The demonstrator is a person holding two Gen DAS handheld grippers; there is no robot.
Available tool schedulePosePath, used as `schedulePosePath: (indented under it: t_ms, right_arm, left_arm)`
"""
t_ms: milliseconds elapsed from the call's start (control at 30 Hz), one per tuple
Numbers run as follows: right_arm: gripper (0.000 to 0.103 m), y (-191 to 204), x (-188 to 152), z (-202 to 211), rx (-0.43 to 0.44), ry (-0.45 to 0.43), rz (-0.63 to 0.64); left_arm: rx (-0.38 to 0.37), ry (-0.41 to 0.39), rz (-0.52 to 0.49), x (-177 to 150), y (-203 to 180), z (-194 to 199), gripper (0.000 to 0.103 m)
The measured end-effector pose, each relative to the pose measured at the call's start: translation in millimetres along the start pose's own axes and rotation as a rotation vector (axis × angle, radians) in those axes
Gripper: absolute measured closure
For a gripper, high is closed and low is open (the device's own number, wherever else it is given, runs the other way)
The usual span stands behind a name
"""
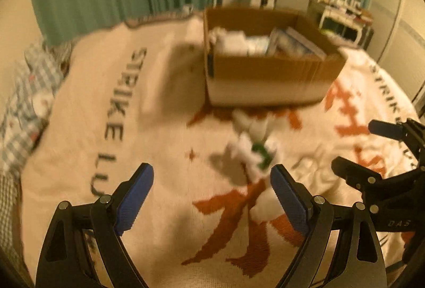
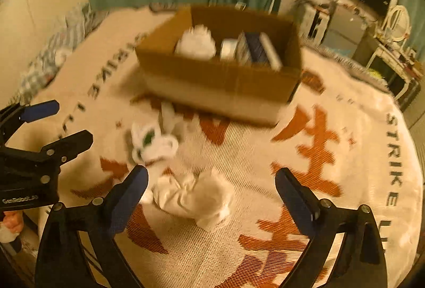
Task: Organize soft objects
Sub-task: 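Grasp the fluffy white cloth with the left gripper while the right grasps the lace-trimmed cloth, then carry both white cloths into the cardboard box and open both grippers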
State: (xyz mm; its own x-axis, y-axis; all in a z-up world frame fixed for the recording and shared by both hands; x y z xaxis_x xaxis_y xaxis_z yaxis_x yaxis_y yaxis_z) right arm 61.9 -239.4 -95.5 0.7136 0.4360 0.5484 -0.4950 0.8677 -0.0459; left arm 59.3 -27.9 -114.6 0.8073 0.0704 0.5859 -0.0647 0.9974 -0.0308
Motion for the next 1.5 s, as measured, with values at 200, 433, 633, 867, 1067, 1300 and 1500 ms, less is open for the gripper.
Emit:
schedulePosePath:
  t_ms: [200, 433, 633, 867, 1067, 1300, 1500]
  right_arm:
    - [0.024, 2.9, -27.7, -52.6, 0.033, 0.139, 0.024]
    - [0.082, -16.1, -35.6, -52.7, 0.079, 0.144, -0.028]
    - [0.087, -38.2, -32.2, -39.7, 0.057, 0.098, -0.066]
    - [0.087, -36.6, -33.7, -38.5, 0.054, 0.095, -0.054]
    - [0.087, -23.8, -28.1, -24.0, 0.061, 0.071, -0.03]
    - [0.087, -13.0, -9.9, 16.1, 0.033, 0.001, -0.033]
    - [0.087, -6.2, 10.0, 62.6, -0.047, -0.062, -0.093]
  left_arm:
    - [-0.017, 0.071, 0.02, -23.4, -1.9, -24.2, 0.013]
    - [-0.108, 0.085, -0.003, -36.9, -27.2, -25.0, 0.013]
    - [-0.119, 0.104, -0.035, -38.9, -49.6, -41.9, 0.027]
    - [-0.172, 0.139, -0.057, -39.4, -61.4, -49.7, 0.056]
    - [-0.208, 0.139, -0.063, -39.0, -58.6, -36.5, 0.062]
    - [-0.2, 0.089, -0.059, -25.9, -48.8, -2.1, 0.062]
    - [-0.218, 0.017, -0.046, 4.1, -38.3, 41.3, 0.062]
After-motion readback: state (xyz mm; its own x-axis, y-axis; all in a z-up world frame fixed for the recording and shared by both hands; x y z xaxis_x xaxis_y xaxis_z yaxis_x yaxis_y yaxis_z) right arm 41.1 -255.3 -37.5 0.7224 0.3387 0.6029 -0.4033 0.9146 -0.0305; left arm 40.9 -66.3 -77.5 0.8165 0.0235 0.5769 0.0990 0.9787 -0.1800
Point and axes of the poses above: each gripper's, at about its wrist camera, not at the fingertips, and z roughly against the way its jaws point, y to its left, x to its top, the point moved 1 cm from there along -z, roughly the way its jaws point
